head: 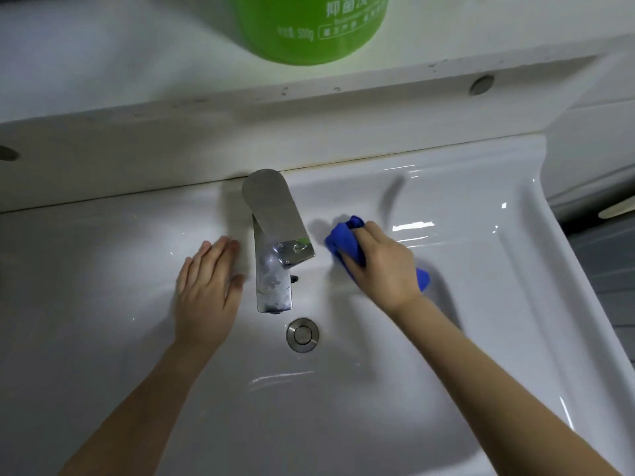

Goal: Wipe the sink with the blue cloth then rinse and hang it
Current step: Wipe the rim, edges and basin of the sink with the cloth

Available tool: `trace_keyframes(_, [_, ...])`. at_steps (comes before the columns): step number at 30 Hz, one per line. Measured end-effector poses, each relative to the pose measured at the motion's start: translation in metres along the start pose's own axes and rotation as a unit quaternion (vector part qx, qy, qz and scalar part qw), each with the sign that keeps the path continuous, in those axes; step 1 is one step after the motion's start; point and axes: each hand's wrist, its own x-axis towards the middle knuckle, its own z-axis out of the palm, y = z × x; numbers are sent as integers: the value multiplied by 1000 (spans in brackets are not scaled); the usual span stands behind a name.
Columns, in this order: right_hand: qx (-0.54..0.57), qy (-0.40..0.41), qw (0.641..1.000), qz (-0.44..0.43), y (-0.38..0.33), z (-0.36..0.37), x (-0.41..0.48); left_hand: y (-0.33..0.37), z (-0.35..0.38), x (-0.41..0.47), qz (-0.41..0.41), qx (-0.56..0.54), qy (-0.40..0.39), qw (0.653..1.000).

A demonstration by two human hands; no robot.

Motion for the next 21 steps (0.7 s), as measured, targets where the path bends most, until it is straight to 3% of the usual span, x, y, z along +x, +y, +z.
trace_keyframes(3, [-8, -14, 1000, -6, 28, -20, 8, 0, -1, 0, 4, 2, -2, 1000])
trace_keyframes(7, [-12, -94, 995, -30, 62, -51, -8, -2, 1, -1, 3, -3, 3, 1000])
trace_keyframes(13, [-56, -190, 980, 15, 85, -85, -78, -2, 6, -1, 3, 2, 15, 1000])
trace_keyframes(21, [-53, -160, 977, 129, 40, -64, -169, 0, 6, -2, -3, -9, 9, 1000])
